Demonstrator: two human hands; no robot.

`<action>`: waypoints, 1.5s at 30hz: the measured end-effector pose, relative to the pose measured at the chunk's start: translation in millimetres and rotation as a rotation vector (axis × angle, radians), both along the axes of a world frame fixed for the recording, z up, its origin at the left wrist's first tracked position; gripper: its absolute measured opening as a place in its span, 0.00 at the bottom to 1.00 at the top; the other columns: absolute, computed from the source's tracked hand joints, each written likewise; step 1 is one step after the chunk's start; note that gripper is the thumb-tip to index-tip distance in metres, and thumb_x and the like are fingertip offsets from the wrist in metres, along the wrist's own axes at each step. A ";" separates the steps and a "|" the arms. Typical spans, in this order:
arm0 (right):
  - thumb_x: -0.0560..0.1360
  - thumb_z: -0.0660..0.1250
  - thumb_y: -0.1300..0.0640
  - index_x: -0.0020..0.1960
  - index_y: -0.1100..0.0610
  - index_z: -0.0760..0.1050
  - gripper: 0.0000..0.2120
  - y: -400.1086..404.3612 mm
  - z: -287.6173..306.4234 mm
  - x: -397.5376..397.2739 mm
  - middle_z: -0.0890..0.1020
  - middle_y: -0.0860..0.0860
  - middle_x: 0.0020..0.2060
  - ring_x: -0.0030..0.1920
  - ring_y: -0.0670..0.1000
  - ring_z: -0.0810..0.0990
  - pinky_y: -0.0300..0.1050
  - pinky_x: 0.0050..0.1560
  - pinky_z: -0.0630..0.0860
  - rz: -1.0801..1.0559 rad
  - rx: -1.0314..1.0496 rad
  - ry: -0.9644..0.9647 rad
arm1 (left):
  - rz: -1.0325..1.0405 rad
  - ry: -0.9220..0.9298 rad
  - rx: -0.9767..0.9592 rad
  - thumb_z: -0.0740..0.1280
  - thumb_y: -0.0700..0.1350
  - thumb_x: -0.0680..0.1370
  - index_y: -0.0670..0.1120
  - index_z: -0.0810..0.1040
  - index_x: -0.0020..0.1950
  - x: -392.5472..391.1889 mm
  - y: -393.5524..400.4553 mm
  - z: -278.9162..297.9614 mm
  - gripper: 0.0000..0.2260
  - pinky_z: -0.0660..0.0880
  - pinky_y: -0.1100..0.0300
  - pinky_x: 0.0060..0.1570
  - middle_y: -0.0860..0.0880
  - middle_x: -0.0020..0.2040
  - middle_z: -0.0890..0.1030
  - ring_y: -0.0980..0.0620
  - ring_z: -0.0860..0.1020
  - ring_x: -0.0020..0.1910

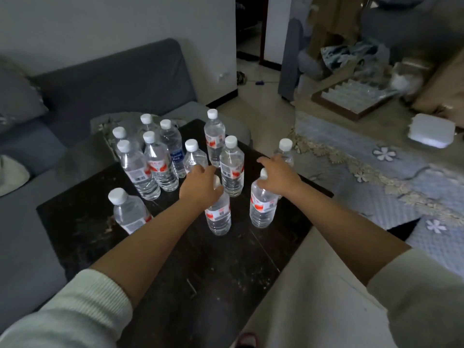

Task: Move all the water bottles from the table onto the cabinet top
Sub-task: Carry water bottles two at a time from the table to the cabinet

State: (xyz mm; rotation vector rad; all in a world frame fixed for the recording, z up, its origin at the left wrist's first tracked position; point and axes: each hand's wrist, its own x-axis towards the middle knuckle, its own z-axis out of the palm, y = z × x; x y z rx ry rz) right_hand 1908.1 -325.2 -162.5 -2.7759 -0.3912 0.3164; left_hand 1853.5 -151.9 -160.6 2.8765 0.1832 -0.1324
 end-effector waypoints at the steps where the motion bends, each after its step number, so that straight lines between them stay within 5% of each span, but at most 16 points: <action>1: 0.75 0.65 0.54 0.71 0.57 0.63 0.27 2.4 -0.7 7.0 0.69 0.61 0.65 0.65 0.60 0.71 0.50 0.64 0.70 0.009 -0.028 0.029 | -0.027 0.029 0.014 0.63 0.51 0.77 0.43 0.67 0.69 6.5 2.3 1.1 0.22 0.71 0.50 0.59 0.39 0.66 0.69 0.41 0.72 0.64; 5: 0.74 0.66 0.55 0.59 0.60 0.74 0.16 7.1 -0.3 22.3 0.77 0.60 0.58 0.58 0.58 0.76 0.45 0.51 0.70 0.080 -0.108 0.128 | -0.131 0.103 0.018 0.62 0.50 0.78 0.41 0.72 0.63 21.5 5.6 -2.4 0.17 0.72 0.53 0.55 0.41 0.61 0.73 0.43 0.75 0.59; 14: 0.69 0.69 0.59 0.46 0.56 0.72 0.08 4.4 1.4 34.7 0.79 0.57 0.50 0.46 0.51 0.73 0.44 0.45 0.71 0.212 -0.121 0.152 | -0.204 0.165 0.048 0.62 0.49 0.78 0.41 0.69 0.62 32.2 5.2 -3.5 0.17 0.69 0.57 0.49 0.41 0.59 0.73 0.43 0.74 0.57; 19: 0.68 0.70 0.60 0.46 0.56 0.73 0.09 3.5 2.7 31.2 0.73 0.51 0.43 0.46 0.50 0.73 0.43 0.43 0.70 0.207 -0.088 0.135 | -0.203 0.158 -0.054 0.66 0.47 0.74 0.39 0.75 0.56 32.2 4.5 -2.7 0.15 0.68 0.59 0.46 0.40 0.55 0.77 0.45 0.75 0.55; 21: 0.68 0.70 0.61 0.40 0.54 0.71 0.07 -0.9 1.5 28.1 0.73 0.50 0.42 0.45 0.50 0.73 0.41 0.39 0.70 0.186 -0.039 0.148 | -0.195 0.132 -0.087 0.68 0.46 0.73 0.38 0.76 0.53 30.8 -0.6 -2.8 0.14 0.68 0.59 0.45 0.40 0.52 0.78 0.44 0.76 0.53; 24: 0.67 0.70 0.62 0.31 0.48 0.63 0.18 -10.0 -3.3 19.3 0.72 0.48 0.37 0.44 0.49 0.73 0.37 0.33 0.66 0.163 0.046 0.157 | -0.184 0.101 -0.120 0.69 0.45 0.72 0.38 0.77 0.50 26.5 -11.0 -1.4 0.13 0.69 0.58 0.44 0.42 0.47 0.78 0.44 0.77 0.51; 29: 0.65 0.71 0.63 0.35 0.53 0.69 0.11 -41.8 -3.2 -0.1 0.73 0.47 0.37 0.43 0.48 0.72 0.35 0.33 0.65 0.096 0.157 0.166 | -0.198 0.035 -0.198 0.71 0.43 0.70 0.40 0.77 0.45 20.6 -41.6 6.2 0.09 0.71 0.58 0.45 0.45 0.43 0.77 0.49 0.74 0.45; 38: 0.65 0.72 0.64 0.43 0.57 0.76 0.09 -126.2 6.9 -56.3 0.72 0.49 0.37 0.43 0.49 0.71 0.34 0.32 0.63 -0.063 0.185 0.097 | -0.388 0.024 -0.267 0.72 0.41 0.69 0.44 0.74 0.39 1.5 -123.6 2.1 0.07 0.66 0.66 0.33 0.47 0.40 0.76 0.51 0.74 0.42; 45: 0.67 0.72 0.63 0.52 0.64 0.78 0.14 -191.6 -6.8 -147.3 0.70 0.48 0.35 0.46 0.52 0.72 0.36 0.35 0.67 -0.418 0.167 0.038 | -0.725 0.087 -0.240 0.73 0.41 0.68 0.41 0.77 0.41 -28.9 -201.7 -9.9 0.06 0.68 0.60 0.42 0.46 0.42 0.75 0.48 0.74 0.44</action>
